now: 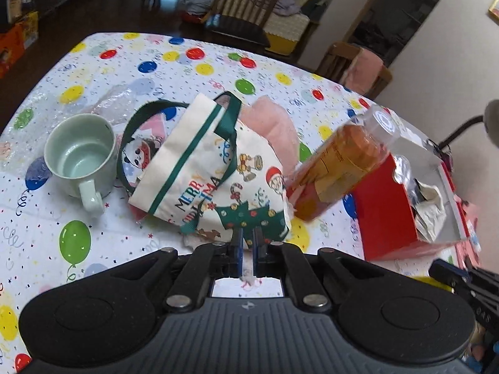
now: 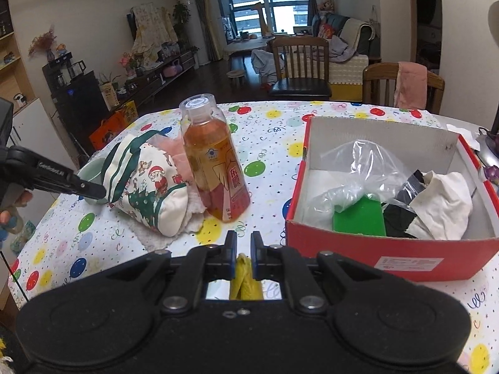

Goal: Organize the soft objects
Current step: 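Lift and carry the yellow sponge and tote bag toward the red box with both tools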

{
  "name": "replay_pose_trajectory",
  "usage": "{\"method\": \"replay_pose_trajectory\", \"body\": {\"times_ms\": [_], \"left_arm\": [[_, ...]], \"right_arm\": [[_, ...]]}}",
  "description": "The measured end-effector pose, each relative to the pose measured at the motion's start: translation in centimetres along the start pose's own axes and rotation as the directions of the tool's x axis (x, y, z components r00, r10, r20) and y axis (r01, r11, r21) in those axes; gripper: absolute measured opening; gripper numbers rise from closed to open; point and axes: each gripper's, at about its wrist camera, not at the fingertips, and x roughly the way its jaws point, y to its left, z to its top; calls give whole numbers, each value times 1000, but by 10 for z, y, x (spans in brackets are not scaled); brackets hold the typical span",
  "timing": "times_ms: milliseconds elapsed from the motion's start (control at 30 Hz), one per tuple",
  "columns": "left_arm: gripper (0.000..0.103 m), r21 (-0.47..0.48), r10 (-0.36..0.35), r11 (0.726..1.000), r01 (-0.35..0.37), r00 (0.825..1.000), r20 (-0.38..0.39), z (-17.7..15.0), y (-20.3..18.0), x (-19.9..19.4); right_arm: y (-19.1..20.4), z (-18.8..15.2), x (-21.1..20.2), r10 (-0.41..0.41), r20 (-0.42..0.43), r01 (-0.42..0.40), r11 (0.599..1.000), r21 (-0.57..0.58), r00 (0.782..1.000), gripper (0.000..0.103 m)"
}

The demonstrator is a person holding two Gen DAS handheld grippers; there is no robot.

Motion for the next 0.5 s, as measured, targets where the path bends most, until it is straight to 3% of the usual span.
{"method": "replay_pose_trajectory", "body": {"times_ms": [67,167,200,233,267,367,500], "left_arm": [[8,-2,28,1000,-28,1000,11,2,-5,4],[28,-38,33,999,-32,999,21,5,-9,10],[51,-54,36,998,-34,999,27,6,-10,11],[80,-71,44,997,-41,999,33,8,-11,13],[89,-90,55,995,-51,997,44,10,-12,14],[91,-176,78,982,-66,995,63,21,-12,18],[91,-372,121,923,-94,992,47,39,-6,30]], "right_arm": [[1,0,1,9,-2,-9,1000,-10,1000,7],[-1,0,6,16,-12,-16,1000,-21,1000,7],[-2,0,7,19,-15,-19,1000,-24,1000,7],[-3,0,8,23,-17,-23,999,-25,1000,7],[-4,0,9,27,-19,-28,999,-27,999,7],[-6,-1,10,40,-23,-41,999,-33,999,7],[-11,0,10,57,-30,-59,997,-45,998,7]]}}
